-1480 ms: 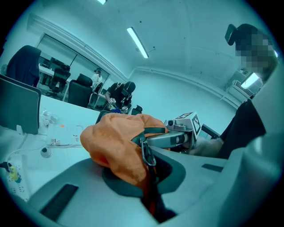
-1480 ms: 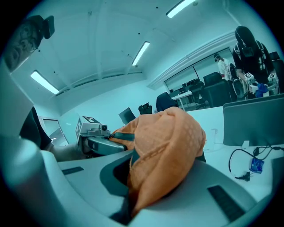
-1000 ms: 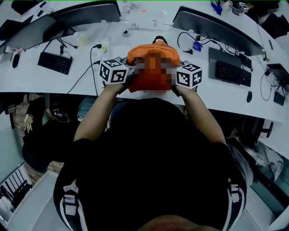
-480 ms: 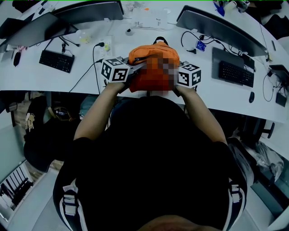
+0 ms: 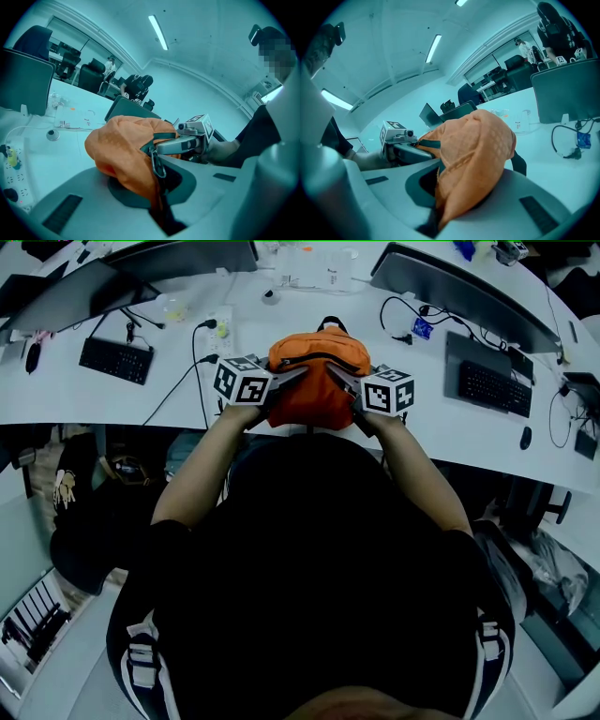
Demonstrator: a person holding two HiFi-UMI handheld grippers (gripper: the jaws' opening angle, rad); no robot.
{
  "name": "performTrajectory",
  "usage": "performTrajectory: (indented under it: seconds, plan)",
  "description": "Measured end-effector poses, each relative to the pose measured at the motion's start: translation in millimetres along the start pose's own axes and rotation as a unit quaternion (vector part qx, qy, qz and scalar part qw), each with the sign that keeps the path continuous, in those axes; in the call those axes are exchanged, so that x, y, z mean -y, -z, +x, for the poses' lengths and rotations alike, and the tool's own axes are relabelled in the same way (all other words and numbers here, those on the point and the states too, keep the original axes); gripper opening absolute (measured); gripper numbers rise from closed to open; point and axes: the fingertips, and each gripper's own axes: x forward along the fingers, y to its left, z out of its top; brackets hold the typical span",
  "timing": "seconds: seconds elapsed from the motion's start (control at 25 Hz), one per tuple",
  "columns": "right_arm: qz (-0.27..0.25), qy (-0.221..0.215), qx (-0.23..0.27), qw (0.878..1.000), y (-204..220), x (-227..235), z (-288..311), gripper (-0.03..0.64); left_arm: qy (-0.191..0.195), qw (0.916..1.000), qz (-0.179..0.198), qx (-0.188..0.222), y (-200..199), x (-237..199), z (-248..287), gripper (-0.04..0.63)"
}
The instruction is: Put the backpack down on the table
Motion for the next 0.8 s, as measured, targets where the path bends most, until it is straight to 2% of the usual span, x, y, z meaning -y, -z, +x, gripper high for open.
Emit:
performTrajectory:
  seconds: [0.8]
  plan:
    - [0.025,0.017,-0.030,0.999,36,28,22,0.025,-0.007,0.9987,-0.029,-0.042,36,-28,19,0.032]
